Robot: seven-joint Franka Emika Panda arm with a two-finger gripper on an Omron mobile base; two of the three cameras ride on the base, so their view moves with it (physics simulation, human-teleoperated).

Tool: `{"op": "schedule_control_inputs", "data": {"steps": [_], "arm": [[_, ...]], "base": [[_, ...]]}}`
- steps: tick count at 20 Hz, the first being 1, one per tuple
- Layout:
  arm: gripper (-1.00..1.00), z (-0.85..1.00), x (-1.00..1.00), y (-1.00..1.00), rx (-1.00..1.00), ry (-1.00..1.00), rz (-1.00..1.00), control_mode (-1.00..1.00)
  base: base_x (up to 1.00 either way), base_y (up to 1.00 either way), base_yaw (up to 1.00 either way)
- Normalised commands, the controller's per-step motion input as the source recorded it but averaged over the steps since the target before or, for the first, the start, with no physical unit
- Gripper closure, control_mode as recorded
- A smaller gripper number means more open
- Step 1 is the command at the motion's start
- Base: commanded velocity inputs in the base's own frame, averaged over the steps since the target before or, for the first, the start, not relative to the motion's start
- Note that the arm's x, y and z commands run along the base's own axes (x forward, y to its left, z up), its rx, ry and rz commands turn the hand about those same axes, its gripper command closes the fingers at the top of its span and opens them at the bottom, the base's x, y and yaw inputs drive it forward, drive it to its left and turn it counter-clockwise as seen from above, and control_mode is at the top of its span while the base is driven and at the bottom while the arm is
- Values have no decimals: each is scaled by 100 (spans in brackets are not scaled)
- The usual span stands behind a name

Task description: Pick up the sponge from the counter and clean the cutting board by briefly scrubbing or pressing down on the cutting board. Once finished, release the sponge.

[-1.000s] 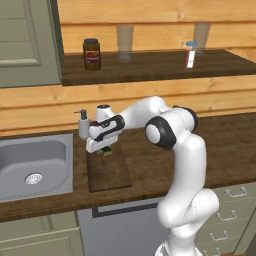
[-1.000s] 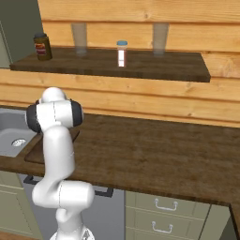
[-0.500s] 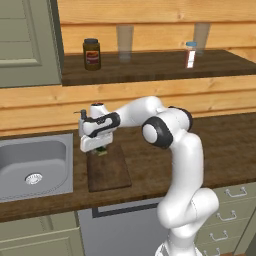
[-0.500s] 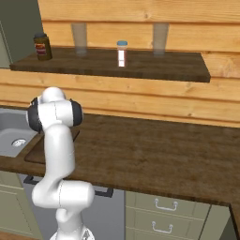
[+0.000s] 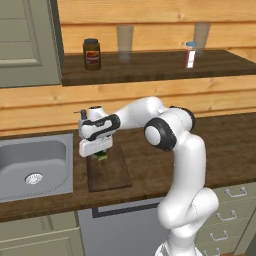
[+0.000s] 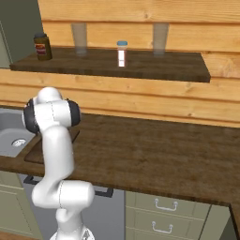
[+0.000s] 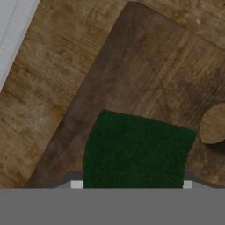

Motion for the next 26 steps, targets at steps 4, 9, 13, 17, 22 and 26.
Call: {"op": "schedule_control_inputs", "data": {"steps": [4, 9, 13, 17, 22, 26], "arm": [[100, -34, -43, -36, 0, 1, 0, -100], [100, -28, -5, -53, 0, 0, 0, -100], [100, -23, -10, -65, 0, 0, 0, -100], [100, -14, -23, -64, 0, 0, 0, -100], [100, -32, -50, -39, 0, 1, 0, -100], [100, -34, -48, 14, 0, 3, 3, -100]], "base": [[0, 0, 0], [0, 0, 0], [0, 0, 0], [0, 0, 0], [0, 0, 0], [0, 0, 0]]}}
